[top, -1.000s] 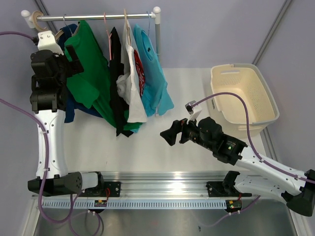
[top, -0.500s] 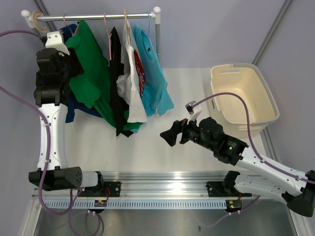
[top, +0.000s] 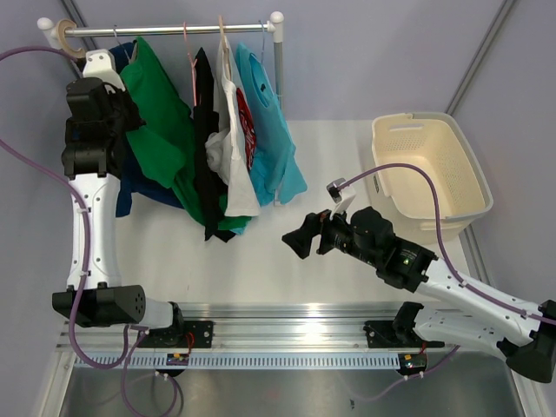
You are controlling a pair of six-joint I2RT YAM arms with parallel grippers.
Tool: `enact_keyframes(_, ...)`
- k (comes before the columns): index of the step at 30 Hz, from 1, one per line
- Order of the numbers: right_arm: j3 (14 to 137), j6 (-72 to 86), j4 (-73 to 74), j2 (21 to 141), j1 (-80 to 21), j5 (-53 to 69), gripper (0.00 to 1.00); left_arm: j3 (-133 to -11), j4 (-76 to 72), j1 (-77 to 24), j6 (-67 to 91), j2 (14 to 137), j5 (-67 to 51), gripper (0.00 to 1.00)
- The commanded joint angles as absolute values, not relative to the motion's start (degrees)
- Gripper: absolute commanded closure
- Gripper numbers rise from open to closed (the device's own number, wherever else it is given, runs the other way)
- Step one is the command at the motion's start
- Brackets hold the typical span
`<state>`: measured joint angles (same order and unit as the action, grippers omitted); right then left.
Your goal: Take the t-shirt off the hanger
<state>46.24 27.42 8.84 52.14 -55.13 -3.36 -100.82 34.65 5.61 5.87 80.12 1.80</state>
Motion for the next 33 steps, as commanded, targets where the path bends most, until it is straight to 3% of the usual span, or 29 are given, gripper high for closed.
enact_keyframes(1, 47.20, 27.86, 7.38, 52.73, -55.46, -2.02, 0.01, -105.98, 32.87, 5.89, 6.50, 80.07, 0.26, 0.86)
enact_keyframes(4, 47.46, 27.95, 7.56, 53.17, -55.55, -1.93, 0.00, -106.96, 32.78, 5.89, 7.64, 80.51, 0.26, 1.00)
enact_keyframes(23, 47.90, 27.25, 8.35, 53.79, -55.55, -3.60, 0.01, -113.82, 28.48, 4.31, 7.30, 79.63, 0.44, 1.00)
enact_keyframes(33, 47.72, 27.25, 8.17, 53.26, -55.46, -3.25, 0.00, -108.81, 26.89, 4.04, 7.29, 74.97, 4.13, 1.00)
